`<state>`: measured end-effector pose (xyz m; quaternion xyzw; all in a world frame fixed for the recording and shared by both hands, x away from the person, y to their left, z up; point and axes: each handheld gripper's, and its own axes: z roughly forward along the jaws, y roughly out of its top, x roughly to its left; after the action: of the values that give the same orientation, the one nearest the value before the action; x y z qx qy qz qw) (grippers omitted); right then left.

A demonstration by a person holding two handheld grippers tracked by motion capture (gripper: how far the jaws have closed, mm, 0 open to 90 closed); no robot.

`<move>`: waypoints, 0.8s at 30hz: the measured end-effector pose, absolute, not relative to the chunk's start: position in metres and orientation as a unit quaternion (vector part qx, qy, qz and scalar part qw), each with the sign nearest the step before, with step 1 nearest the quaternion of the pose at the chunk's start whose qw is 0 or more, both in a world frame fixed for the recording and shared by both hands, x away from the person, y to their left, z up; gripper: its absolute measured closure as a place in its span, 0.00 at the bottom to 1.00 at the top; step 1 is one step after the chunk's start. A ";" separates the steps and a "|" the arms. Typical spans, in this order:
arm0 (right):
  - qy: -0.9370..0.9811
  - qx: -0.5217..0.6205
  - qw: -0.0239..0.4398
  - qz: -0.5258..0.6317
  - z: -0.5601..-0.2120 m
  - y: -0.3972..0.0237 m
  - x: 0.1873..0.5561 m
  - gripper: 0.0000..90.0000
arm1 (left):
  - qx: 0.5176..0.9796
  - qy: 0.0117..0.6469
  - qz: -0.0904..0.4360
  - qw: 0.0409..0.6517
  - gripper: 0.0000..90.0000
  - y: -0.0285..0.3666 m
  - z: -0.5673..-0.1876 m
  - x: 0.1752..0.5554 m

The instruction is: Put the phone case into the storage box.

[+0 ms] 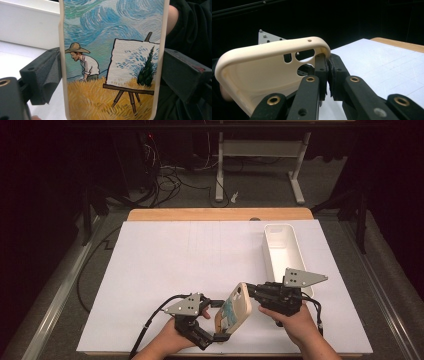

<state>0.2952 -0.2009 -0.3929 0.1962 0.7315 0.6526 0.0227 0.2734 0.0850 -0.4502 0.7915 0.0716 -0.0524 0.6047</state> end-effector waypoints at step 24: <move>0.730 0.198 0.024 0.654 -0.392 -0.201 0.294 0.97 | 0.800 0.082 -0.021 0.594 0.02 0.082 -0.450 0.270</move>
<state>0.2944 -0.2014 -0.3917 0.1982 0.7297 0.6540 0.0241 0.2695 0.0817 -0.4495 0.8000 0.0824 -0.0207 0.5939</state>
